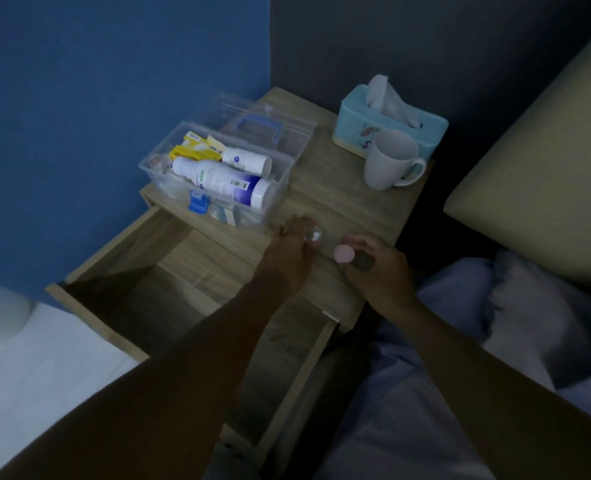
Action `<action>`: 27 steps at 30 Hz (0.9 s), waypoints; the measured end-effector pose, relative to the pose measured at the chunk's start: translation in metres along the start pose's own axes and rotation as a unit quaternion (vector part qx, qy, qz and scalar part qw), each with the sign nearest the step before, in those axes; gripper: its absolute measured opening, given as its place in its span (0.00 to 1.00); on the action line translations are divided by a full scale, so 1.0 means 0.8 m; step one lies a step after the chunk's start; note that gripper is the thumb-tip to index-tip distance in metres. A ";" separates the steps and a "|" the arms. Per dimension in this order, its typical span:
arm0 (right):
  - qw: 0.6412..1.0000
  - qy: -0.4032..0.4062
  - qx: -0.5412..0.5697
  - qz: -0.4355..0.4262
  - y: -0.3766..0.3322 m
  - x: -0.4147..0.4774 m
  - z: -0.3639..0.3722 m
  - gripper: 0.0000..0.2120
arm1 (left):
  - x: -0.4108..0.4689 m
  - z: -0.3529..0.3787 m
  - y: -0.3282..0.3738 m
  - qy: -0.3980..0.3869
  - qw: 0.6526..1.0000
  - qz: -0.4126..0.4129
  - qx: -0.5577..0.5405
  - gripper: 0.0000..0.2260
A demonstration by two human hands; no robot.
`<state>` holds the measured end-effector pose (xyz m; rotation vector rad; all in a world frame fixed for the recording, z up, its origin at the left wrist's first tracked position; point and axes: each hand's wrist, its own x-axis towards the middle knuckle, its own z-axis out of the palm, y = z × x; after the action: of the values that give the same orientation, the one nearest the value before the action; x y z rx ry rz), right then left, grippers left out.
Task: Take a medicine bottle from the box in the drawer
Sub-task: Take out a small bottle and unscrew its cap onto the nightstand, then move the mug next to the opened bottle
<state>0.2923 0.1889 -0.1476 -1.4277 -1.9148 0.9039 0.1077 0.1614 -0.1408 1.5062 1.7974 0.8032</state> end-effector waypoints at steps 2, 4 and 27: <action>1.000 0.010 0.024 0.013 0.004 -0.003 0.004 0.20 | 0.005 0.002 -0.001 0.008 1.000 0.006 0.009 0.18; 0.998 0.020 0.047 0.033 0.008 -0.004 0.007 0.23 | 0.010 0.004 -0.003 0.003 1.000 0.002 0.013 0.19; 1.000 0.019 -0.003 0.006 -0.012 -0.034 -0.018 0.24 | -0.078 -0.027 -0.012 -0.075 0.965 0.023 0.249 0.25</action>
<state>0.3053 0.1635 -0.1326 -1.4504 -1.8845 0.8699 0.0925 0.0970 -0.1295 1.8684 1.9429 0.2486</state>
